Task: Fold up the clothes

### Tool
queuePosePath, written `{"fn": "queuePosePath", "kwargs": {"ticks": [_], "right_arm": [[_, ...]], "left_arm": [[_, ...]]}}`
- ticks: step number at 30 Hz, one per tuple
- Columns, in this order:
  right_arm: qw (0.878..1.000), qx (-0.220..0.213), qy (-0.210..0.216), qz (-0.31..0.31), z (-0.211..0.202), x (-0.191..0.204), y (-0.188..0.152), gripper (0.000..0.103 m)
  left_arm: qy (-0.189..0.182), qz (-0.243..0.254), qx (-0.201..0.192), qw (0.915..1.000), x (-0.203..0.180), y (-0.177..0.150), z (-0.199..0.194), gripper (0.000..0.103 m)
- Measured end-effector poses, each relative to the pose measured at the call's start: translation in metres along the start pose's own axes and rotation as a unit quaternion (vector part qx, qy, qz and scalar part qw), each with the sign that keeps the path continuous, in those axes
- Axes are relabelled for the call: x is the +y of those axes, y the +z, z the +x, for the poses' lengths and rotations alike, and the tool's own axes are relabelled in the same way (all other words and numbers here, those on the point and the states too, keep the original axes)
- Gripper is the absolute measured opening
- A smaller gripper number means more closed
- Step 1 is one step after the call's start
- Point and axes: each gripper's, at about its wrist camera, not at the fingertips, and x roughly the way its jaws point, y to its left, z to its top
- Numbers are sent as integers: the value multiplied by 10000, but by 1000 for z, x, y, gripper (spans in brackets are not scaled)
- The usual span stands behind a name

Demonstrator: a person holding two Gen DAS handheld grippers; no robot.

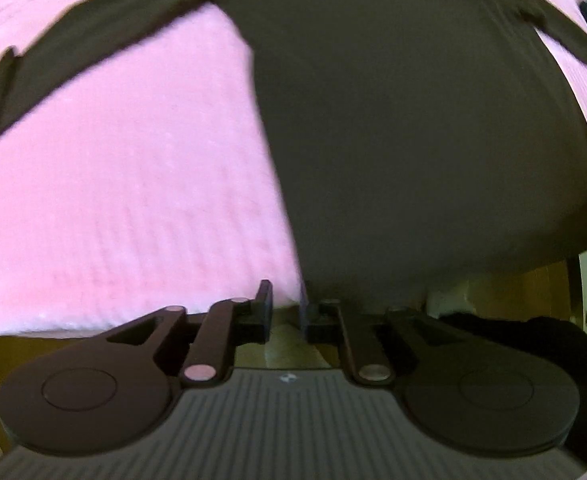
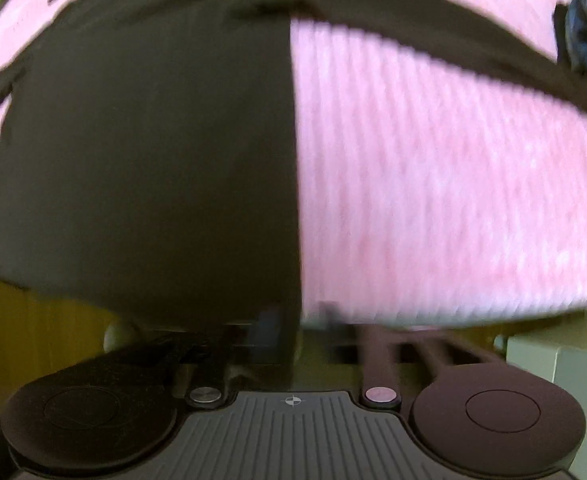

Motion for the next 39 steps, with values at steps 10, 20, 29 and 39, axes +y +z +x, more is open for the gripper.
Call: {"fn": "queuePosePath", "kwargs": {"ticks": [10,20,29,39], "right_arm": [[9827,-1186,775,-1191,3,7,181,79],[9640,-1388,467,-2221,105,37,345,69],[9502,-1095,589,-2858,189,47,410,49],[9474,-1734,561,-2633,121,26,430,3]], "left_arm": [[582,146,-1267,9901,26,125,-37,25],[76,1602,-2141,9635,47,336,55,27],[-596,1892,-1812,9632,68,431,139,26],[-510,1730,-2175,9592,71,429,108,2]]}}
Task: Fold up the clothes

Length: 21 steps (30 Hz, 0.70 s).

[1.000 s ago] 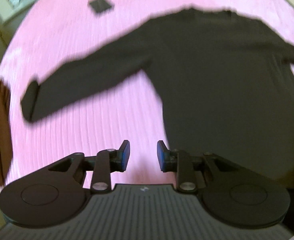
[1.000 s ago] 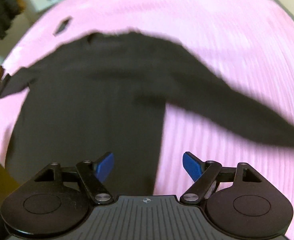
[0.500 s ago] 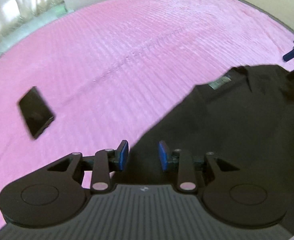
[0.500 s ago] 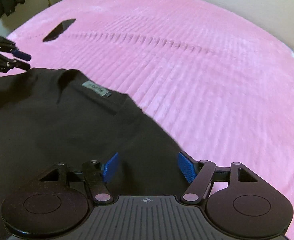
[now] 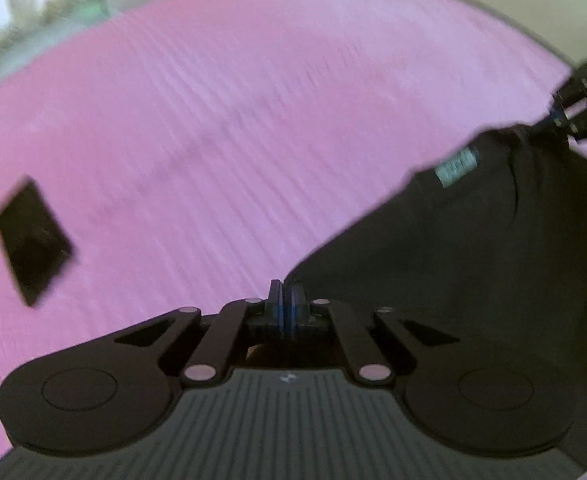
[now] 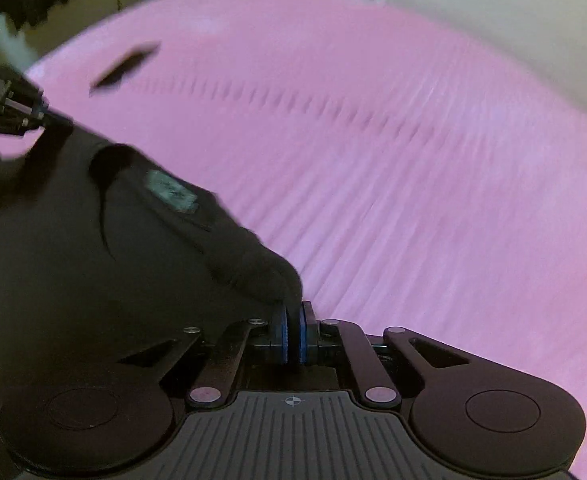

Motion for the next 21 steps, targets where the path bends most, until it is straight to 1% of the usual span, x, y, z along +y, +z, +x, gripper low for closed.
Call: {"fn": "queuePosePath", "kwargs": {"ticks": [2,4,6,7,9,10,11,12,13,14,15,17,19,21], "right_arm": [[9998,-169,-121,5,-1,-14,20,3],[9996,-95,-227,-128,20,-19,33,3],[9995,14,-320,-32,45,-21,33,3],[9993,70,-365,25,58,-22,33,3],[9989,185,-401,167,84,-20,20,4],[9983,135,-532,181,88,-16,14,10],[9975,68,-680,187,91,-11,8,24],[9964,2,-828,192,94,-7,2,47],[9953,-103,-920,271,90,-4,-1,73],[9951,-192,-908,337,82,-1,-4,75],[9949,-279,-883,398,73,2,-8,75],[9937,-440,-803,638,47,12,-17,75],[9926,-555,-471,977,19,25,-31,75],[9917,-573,-43,1147,-3,52,-51,75]], "left_arm": [[167,10,-184,9997,5,15,-17,2],[205,-30,-136,9997,14,27,-11,2],[355,5,-61,9994,17,34,6,2],[442,-50,-25,9990,18,36,14,2],[576,-273,113,9979,22,35,38,3],[608,-418,254,9969,23,31,52,3],[640,-490,339,9962,24,24,61,5],[684,-525,278,9959,23,19,65,8],[729,-560,217,9955,23,14,68,9],[766,-610,155,9951,22,9,71,12],[765,-733,85,9943,25,7,65,19],[826,-842,-42,9930,33,0,45,27],[999,-859,-139,9912,41,-9,17,27],[1196,-1061,-182,9870,47,-23,-19,27]]}}
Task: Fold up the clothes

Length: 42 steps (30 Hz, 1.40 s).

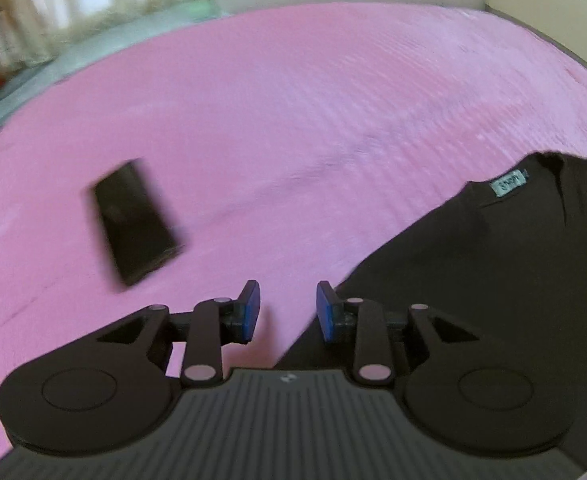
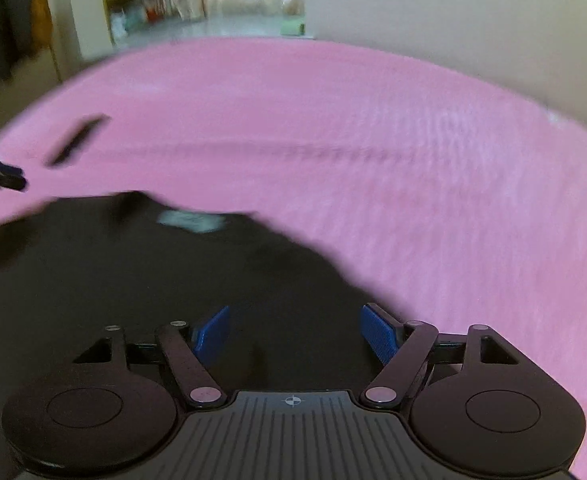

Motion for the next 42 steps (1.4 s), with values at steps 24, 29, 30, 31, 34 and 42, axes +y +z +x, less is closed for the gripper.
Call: {"fn": "queuePosePath", "kwargs": {"ticks": [24,29,30,31,34,42], "right_arm": [[9883,1267,-261,802,-47,207,-86,76],[9822,1477,-267,1130,-31,287,-105,76],[9801,1548,-245,1215,-26,302,-105,76],[9792,1577,-177,1268,-24,315,-103,76],[9800,1627,52,1144,-20,349,-92,76],[9779,1654,10,1277,-36,364,-86,77]], "left_arm": [[1517,-862,1156,9779,166,-234,-192,49],[968,-1355,1221,9784,228,-254,-140,29],[810,-1627,1273,9751,240,-260,-137,8],[726,-1866,1157,9729,250,-264,-147,8],[984,-2399,725,9631,279,-284,-191,8],[1700,-3603,1144,9101,326,-360,-255,17]]}}
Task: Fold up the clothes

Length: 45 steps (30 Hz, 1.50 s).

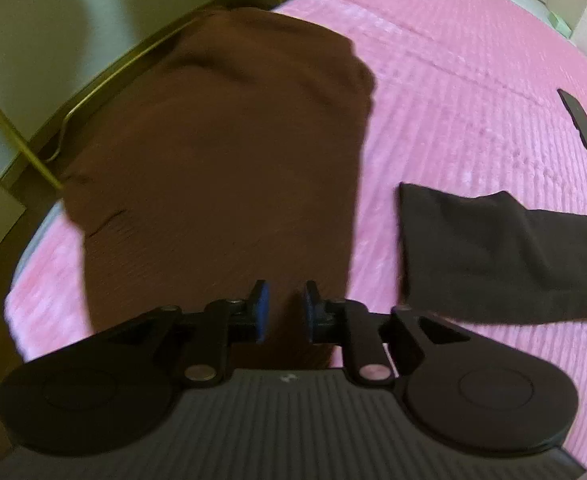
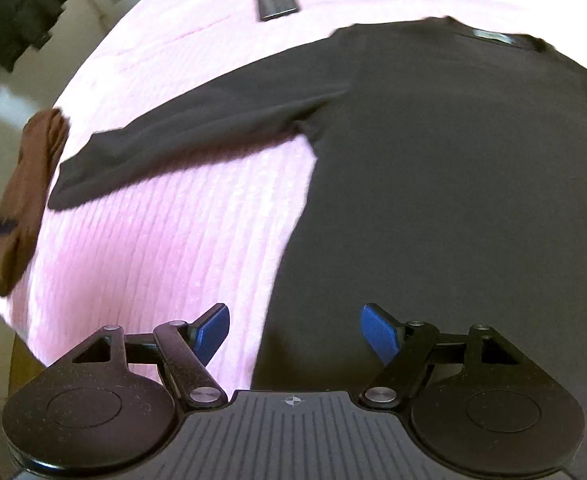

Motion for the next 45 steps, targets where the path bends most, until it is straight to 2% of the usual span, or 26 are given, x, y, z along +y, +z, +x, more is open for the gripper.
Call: {"fn": "queuePosePath", "kwargs": {"ticks": [2,4,9,12,15,19,20,22,26,29,33,36,39,43,45], "right_arm": [[9994,-10,-101,328,-12,-15,-7,80],[9976,-95,-225,655,-38,-30,-23,91],[9838,-388,-640,1627,-89,-86,-52,91],[9650,-702,-840,2383,-122,-130,-74,91],[9400,-926,-965,3138,-146,-180,-100,91],[9063,-989,-1089,3963,-175,-256,-131,92],[8988,-1044,-1107,4110,-181,-274,-136,92],[8916,-1174,-1128,4225,-198,-309,-144,92],[8913,-1261,-1134,4205,-217,-384,-150,92],[8860,-1455,-1205,4234,-237,-435,-159,92],[8815,-1543,-1404,4236,-263,-483,-170,91],[8810,-1678,-1509,4159,-281,-493,-173,91],[8799,-1908,-1573,4058,-296,-491,-175,91],[8750,-2149,-1457,4086,-293,-484,-174,91],[8744,-2228,-1392,4080,-290,-493,-173,89]], "left_arm": [[-18,258,-33,9997,-5,-13,-18,22],[-155,398,35,9991,-17,-25,-31,27],[-681,1099,237,9913,-81,-50,-65,30],[-1086,1559,261,9814,-135,-63,-89,35],[-1484,2183,243,9642,-194,-77,-113,40],[-1745,2831,161,9429,-268,-98,-143,42],[-1754,2897,138,9408,-286,-104,-148,45],[-1765,2947,148,9390,-316,-117,-161,46],[-1643,3127,214,9353,-377,-146,-182,46],[-1612,3249,294,9314,-418,-167,-193,47],[-1758,3617,210,9153,-473,-187,-211,49],[-1977,3861,54,9010,-506,-194,-230,51],[-2158,4114,-166,8854,-526,-195,-245,61],[-2369,4499,-282,8607,-536,-198,-241,62],[-2329,4679,-283,8521,-535,-200,-238,62]]}}
